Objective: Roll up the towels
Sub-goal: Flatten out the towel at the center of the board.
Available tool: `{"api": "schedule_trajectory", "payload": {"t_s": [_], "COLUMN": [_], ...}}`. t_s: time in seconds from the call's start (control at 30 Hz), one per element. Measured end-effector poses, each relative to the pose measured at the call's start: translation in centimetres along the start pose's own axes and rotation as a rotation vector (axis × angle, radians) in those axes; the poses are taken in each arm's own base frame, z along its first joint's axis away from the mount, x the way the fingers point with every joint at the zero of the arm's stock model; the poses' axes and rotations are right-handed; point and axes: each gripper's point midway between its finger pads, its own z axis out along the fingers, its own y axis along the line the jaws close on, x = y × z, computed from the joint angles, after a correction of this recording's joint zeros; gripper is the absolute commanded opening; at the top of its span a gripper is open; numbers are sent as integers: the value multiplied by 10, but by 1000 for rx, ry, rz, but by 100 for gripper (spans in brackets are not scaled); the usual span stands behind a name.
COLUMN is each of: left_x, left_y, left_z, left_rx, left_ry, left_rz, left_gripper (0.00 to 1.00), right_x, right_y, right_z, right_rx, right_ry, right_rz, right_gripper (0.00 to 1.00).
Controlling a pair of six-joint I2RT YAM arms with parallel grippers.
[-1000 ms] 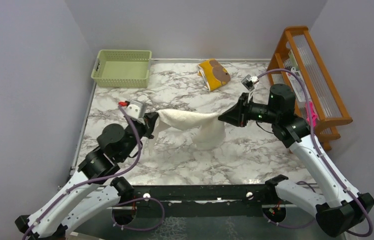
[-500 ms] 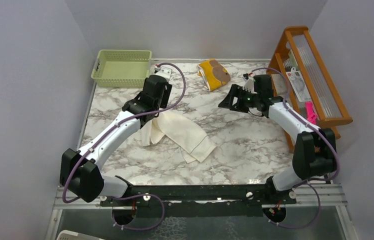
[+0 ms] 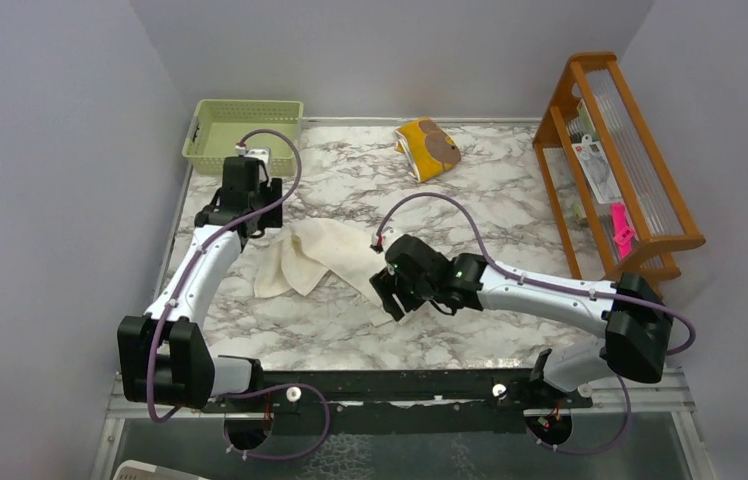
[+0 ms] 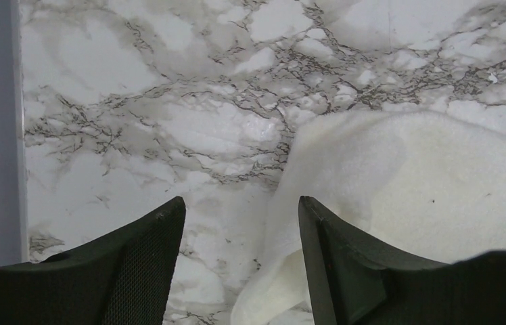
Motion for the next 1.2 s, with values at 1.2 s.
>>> {"api": "schedule_trajectory", "payload": {"t_s": [1.2], "left_x": [5], "left_y": [10], "left_z": [4], "left_rx": [113], "left_ry": [18], "left_rz": [-192], "left_gripper": [71], "right_x": [73], "right_y": [-1], "right_z": [47], "right_rx": [183], "right_ry": [274], "right_rz": [-546], "right_gripper": [37]}}
